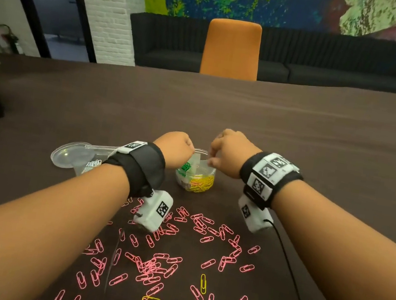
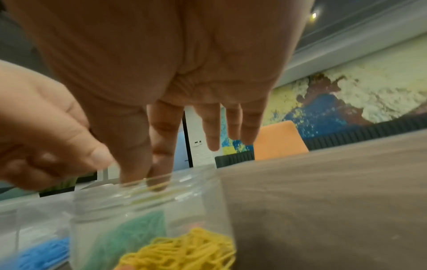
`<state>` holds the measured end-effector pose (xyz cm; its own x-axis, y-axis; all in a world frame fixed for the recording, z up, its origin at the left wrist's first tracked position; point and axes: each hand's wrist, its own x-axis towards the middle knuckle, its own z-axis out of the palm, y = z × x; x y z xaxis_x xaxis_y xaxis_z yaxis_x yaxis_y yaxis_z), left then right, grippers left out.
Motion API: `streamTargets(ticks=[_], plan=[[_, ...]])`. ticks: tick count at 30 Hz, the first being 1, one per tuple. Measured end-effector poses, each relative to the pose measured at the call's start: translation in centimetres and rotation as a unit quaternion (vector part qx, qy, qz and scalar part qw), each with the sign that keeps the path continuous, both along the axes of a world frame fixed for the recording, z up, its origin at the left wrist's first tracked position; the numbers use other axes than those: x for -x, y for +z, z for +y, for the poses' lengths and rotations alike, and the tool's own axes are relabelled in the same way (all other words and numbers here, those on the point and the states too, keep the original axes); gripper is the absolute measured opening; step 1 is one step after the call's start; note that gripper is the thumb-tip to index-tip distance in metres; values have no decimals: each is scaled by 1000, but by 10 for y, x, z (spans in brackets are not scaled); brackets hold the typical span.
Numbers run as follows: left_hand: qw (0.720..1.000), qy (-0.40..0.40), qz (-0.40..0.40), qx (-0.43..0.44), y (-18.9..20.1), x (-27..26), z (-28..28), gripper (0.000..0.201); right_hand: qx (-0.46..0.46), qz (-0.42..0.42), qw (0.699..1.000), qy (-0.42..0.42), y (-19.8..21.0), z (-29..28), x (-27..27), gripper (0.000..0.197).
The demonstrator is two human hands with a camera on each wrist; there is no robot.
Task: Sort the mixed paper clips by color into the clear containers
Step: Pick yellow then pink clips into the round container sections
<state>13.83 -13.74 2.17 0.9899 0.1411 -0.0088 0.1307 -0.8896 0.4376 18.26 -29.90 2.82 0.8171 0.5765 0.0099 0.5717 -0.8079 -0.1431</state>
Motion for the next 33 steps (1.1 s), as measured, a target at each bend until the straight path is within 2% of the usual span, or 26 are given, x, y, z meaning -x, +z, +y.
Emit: streamTargets(ticks=[3,6,11,17,22,27,33], plan=[[999,17,-3,-35,-7,11,17,11,59,55,997,-4,-3,32,-11,25],[998,5,-5,-55,-16,17,26,27,112,102,988,-35,-11,54,-22,33],[999,0,-15,-47,-18,17,31,36,186,96,975,-75,-10,69,-26,37],[1000,15,-14,-17,-19,18,33,36,253,89,959,-95,-8,78,-23,63],[1000,25,-5,-15,-19,19,32,36,313,77,941,-102,-11,86,-20,73],[1000,29,-2,-8,-20,21,31,35,325,68,938,-101,-14,85,-20,68],[1000,25,-3,-13,-20,23,30,36,296,61,949,-86,-19,77,-23,43]])
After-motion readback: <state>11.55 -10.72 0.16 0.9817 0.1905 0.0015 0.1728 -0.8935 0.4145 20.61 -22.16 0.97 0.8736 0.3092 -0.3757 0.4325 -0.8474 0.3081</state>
